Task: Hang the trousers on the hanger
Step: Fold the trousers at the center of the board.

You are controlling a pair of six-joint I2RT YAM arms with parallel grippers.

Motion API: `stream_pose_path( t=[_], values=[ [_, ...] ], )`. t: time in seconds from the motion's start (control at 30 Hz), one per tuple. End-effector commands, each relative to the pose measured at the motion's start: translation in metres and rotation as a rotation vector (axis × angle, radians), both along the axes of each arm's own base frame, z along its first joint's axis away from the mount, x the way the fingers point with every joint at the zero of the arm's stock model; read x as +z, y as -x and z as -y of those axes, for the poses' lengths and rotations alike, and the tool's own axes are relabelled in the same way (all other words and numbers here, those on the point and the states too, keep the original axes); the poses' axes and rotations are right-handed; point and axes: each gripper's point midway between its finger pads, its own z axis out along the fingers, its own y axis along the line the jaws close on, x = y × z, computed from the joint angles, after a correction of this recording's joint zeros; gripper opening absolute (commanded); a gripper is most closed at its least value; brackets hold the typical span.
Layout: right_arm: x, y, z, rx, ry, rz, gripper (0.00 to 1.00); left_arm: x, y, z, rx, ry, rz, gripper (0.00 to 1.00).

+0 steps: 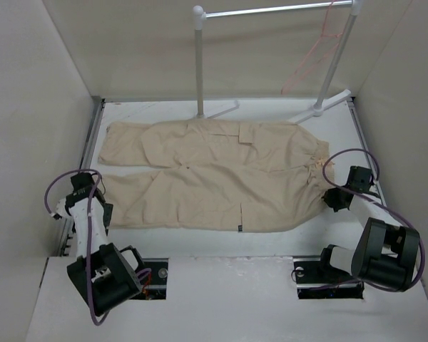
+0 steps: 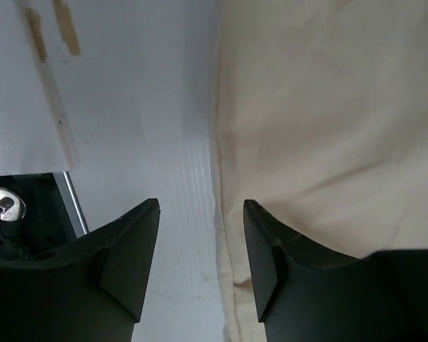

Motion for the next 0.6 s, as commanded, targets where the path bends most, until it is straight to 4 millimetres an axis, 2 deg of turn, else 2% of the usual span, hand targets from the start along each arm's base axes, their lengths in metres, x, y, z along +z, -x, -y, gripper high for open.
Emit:
stream_pose_path(
  t=[0.0,0.1,0.43,0.57],
  values=[
    [-0.012,0.001,-0.012,0.004,-0.048,-0.012,0.07,-0.004,0.003,-0.018,0.115,-0.011,0.008,0.48],
    [-0.013,-0.002,-0.013,0.010,-0.057,-0.017,0.07,-0.012,0.004,-0.029,0.175,-0.020,0.021,0.47],
    [-0.012,-0.004,-0.014,0.023,-0.054,-0.008,0.06,-0.035,-0.016,-0.041,0.191,-0.014,-0.002,0.47],
    [-0.014,0.001,-0.014,0.026,-0.048,-0.012,0.06,-0.046,-0.025,-0.047,0.207,0.003,0.025,0.38]
  ],
)
